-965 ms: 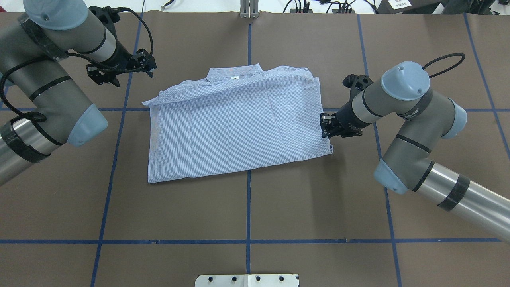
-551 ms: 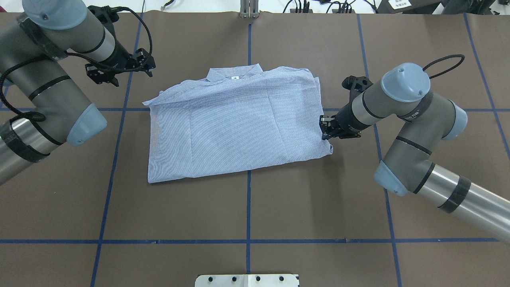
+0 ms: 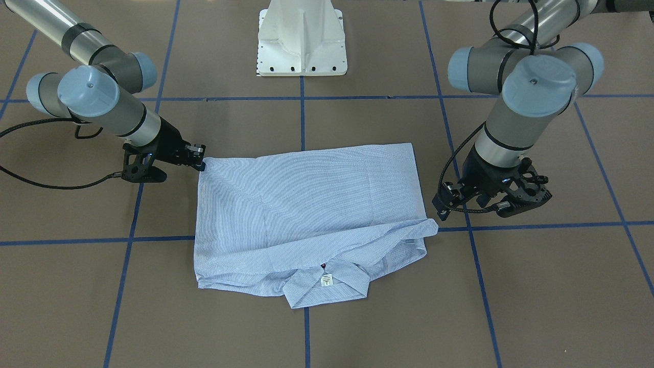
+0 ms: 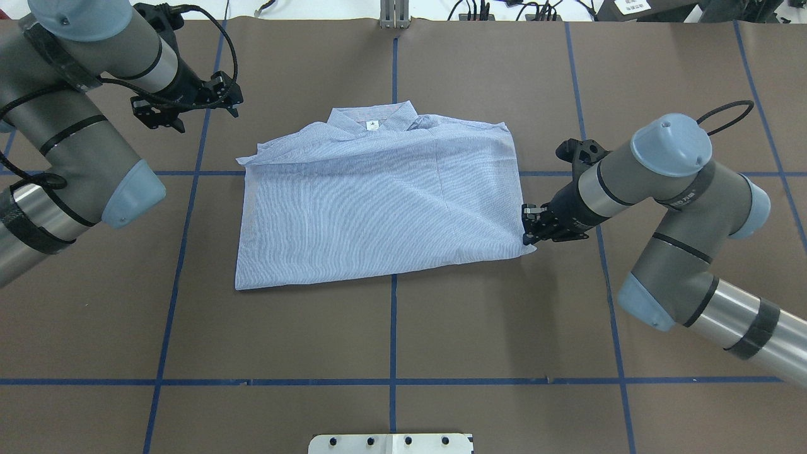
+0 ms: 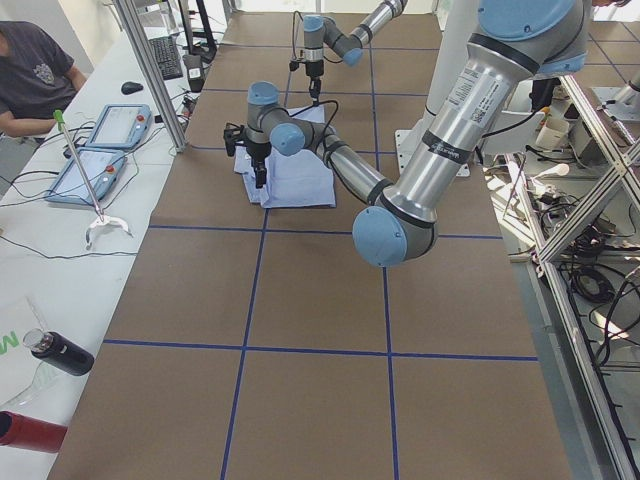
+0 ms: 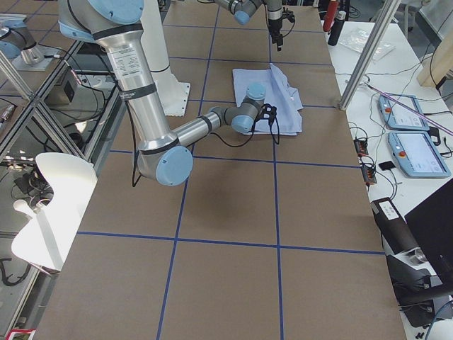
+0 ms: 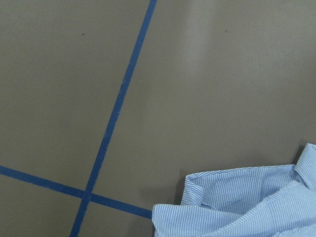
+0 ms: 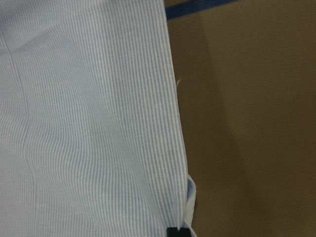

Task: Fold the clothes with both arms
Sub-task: 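Drag the shirt edge toward the robot with the right gripper, rotating it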

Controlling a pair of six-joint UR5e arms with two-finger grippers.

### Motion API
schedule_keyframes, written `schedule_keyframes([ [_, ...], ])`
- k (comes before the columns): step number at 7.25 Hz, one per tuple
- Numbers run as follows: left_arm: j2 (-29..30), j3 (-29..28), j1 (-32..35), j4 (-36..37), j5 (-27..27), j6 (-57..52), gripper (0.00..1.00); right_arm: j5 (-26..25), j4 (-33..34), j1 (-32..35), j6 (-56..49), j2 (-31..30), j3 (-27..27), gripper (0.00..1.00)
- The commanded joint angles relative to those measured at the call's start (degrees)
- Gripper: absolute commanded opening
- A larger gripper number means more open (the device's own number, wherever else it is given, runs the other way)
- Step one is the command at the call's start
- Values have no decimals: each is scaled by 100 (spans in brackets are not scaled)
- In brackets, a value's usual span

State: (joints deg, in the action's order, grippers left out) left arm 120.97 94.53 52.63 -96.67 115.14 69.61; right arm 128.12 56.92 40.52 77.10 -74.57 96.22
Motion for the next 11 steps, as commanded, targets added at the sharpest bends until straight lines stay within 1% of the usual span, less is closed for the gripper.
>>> schedule_keyframes([
  [1, 6, 118, 10, 157, 9, 0, 100, 47, -5, -201, -2, -565, 615, 0],
  [2, -3, 127, 10, 157, 0, 0, 100, 56, -14, -281, -2, -976, 1027, 0],
  [3, -12, 144, 10, 157, 0, 0, 100, 56, -14, -325, 15, -1076, 1239, 0],
  [4, -12, 144, 19, 157, 0, 9, 100, 56, -14, -421, 42, -1407, 1485, 0],
  [5, -21, 144, 19, 157, -9, 0, 100, 56, -14, -613, 59, -1802, 1871, 0],
  [7, -29, 144, 19, 157, -18, 0, 100, 82, -14, -1079, 77, -2453, 2408, 0],
  [8, -38, 136, 19, 157, -18, 0, 100, 204, -14, -1186, 286, -2683, 2454, 0],
  [9, -47, 144, 19, 157, -18, 0, 100, 283, -14, -1474, 662, -2833, 2524, 0],
  [10, -47, 153, 19, 157, -18, 0, 100, 284, -14, -1651, 709, -2956, 2542, 0],
  [11, -56, 188, 19, 157, -18, 0, 100, 458, -14, -1679, 719, -3010, 2551, 14],
])
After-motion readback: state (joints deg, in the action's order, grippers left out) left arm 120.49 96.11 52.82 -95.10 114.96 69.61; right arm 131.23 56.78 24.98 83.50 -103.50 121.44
